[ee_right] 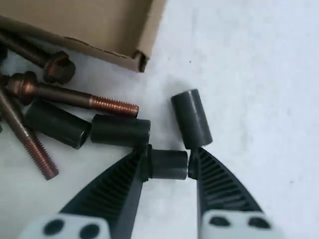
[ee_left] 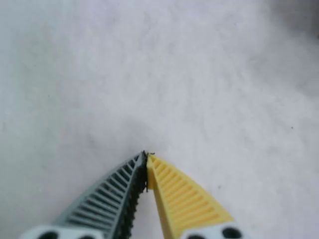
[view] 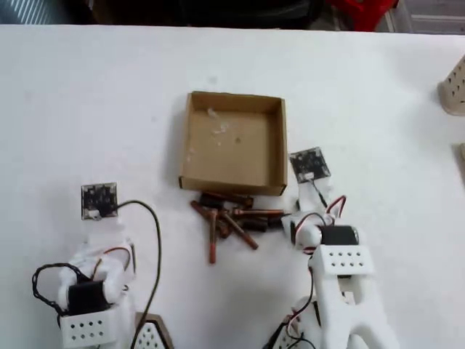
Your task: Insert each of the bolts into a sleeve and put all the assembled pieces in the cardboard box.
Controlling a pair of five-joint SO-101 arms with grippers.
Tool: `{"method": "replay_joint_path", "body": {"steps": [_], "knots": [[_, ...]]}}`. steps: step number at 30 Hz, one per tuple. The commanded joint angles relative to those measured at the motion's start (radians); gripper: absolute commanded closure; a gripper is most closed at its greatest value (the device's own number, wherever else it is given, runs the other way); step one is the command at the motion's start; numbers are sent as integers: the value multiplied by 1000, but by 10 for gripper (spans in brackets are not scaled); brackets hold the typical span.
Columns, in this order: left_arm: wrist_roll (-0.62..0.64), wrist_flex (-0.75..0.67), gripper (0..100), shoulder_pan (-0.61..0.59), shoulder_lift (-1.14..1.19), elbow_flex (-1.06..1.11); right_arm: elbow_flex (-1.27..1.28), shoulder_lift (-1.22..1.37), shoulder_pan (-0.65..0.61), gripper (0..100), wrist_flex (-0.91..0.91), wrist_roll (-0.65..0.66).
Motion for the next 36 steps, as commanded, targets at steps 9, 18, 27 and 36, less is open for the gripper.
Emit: {"method": "replay_joint_path", "body": {"steps": [9, 18, 27, 36], "knots": [[-12, -2, 976, -12, -10, -2, -68, -82, -53, 882, 229, 882], [-12, 0, 976, -12, -10, -2, -61, -82, -50, 785, 234, 1145], [-12, 3, 976, -12, -10, -2, -60, 38, -48, 807, 185, 1243], [-12, 3, 976, -12, -10, -2, -143, 394, 10, 808, -15, 1246]]}}
